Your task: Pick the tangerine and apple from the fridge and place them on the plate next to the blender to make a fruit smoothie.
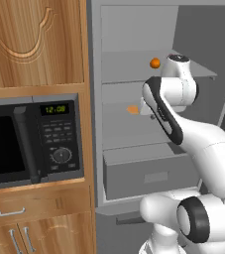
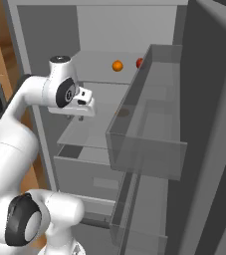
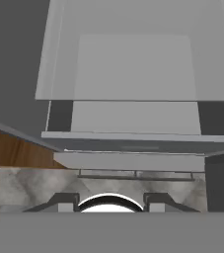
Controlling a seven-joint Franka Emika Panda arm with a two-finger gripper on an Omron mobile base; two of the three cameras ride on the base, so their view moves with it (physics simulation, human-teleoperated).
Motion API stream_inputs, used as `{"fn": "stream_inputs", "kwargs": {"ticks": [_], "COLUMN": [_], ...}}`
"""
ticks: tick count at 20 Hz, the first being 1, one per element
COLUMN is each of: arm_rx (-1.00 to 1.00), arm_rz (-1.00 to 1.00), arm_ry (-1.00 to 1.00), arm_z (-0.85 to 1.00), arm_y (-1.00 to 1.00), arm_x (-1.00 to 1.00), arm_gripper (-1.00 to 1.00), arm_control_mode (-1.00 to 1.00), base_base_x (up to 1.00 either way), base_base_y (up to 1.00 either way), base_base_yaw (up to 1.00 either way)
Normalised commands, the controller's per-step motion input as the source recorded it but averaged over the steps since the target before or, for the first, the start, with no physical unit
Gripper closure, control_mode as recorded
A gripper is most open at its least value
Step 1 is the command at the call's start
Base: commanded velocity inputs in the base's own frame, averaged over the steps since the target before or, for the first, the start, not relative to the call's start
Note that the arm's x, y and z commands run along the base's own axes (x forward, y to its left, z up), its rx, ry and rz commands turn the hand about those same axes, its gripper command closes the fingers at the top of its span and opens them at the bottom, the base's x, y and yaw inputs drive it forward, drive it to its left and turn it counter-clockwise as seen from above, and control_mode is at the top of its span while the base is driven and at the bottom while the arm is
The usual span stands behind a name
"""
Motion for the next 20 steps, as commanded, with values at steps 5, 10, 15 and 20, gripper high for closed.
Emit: {"fn": "stream_inputs", "kwargs": {"ticks": [5,10,15,20], "arm_rx": [-0.01,0.0,0.0,0.0], "arm_rz": [-0.01,-0.11,-0.17,-0.14], "arm_ry": [-0.14,-0.36,-0.46,-0.33], "arm_z": [0.05,0.62,0.92,0.8], "arm_y": [-0.06,-0.26,-0.25,-0.22], "arm_x": [0.01,-0.18,-0.08,0.44], "arm_gripper": [-1.0,-1.0,-1.0,-1.0], "arm_control_mode": [-1.0,-1.0,-1.0,-1.0], "base_base_x": [0.0,0.0,0.0,0.0], "base_base_y": [0.0,0.0,0.0,0.0], "base_base_yaw": [0.0,0.0,0.0,0.0]}}
